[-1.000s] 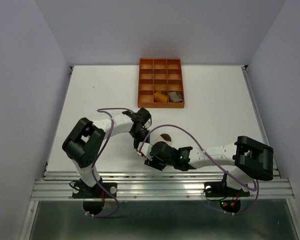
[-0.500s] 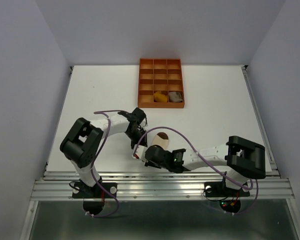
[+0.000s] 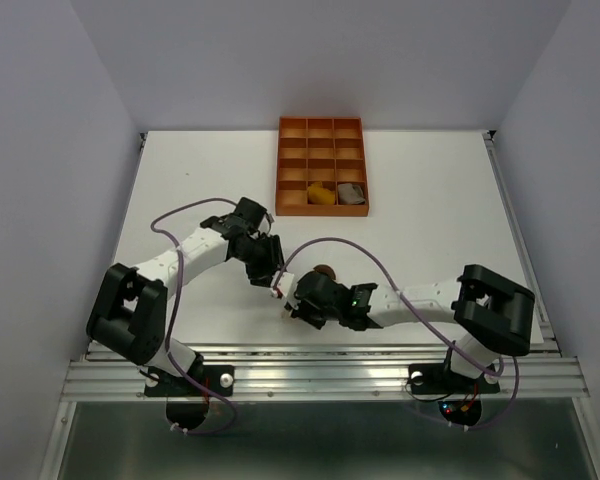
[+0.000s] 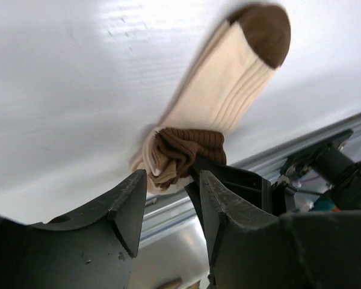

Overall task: Roll the socks
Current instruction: Roll the sock at the center of the board.

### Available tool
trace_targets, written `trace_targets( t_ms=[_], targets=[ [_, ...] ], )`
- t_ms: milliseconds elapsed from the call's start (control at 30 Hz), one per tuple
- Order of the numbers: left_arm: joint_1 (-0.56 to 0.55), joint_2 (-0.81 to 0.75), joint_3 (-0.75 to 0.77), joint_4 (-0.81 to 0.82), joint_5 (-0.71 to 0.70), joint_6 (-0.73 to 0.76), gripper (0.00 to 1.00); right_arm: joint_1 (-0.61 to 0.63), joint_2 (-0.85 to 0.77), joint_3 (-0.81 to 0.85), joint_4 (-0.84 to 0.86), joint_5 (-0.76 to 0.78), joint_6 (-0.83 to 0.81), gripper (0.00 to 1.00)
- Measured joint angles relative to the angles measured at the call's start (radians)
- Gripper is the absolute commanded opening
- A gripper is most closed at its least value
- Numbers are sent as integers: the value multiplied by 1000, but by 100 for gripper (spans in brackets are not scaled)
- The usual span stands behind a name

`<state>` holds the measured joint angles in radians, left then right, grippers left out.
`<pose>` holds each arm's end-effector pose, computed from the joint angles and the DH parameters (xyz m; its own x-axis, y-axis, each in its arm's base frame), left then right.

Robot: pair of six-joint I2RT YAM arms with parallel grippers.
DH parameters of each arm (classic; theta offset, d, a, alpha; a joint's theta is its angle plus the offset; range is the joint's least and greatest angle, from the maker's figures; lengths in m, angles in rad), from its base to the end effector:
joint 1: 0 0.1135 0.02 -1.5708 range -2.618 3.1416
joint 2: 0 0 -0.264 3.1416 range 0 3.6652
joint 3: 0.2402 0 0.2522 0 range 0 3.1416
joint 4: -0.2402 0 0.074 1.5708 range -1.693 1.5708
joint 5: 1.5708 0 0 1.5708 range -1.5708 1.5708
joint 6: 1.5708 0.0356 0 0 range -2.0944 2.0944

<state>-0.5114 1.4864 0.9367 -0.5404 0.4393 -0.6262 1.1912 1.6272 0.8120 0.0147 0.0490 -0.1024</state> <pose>0.2429 -0.1537 0.2056 -0.9866 -0.0545 -0.1537 0.0447 0.8158 -0.5766 0.1212 0.2992 0.1613 -0.1710 -0.7042 -0.6891 -0.9374 0.3315 -0.1062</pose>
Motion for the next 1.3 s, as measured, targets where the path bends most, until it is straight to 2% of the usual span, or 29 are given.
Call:
trace_targets(
  t_ms=[233,700,1067,1300],
  targets=[
    [103,-49,1,30,-70,-3,51,-159,-22,-15,14,-224,143,1],
    [105,-151,-101,111,-82,15,51,-432,12,-142,233,-596,492,1],
    [-49,-171,-146,269,-19,18,52,-515,71,-179,347,-707,652,1],
    [-79,-143,-179,352,-14,31,52,-572,89,-201,380,-737,721,1]
  ],
)
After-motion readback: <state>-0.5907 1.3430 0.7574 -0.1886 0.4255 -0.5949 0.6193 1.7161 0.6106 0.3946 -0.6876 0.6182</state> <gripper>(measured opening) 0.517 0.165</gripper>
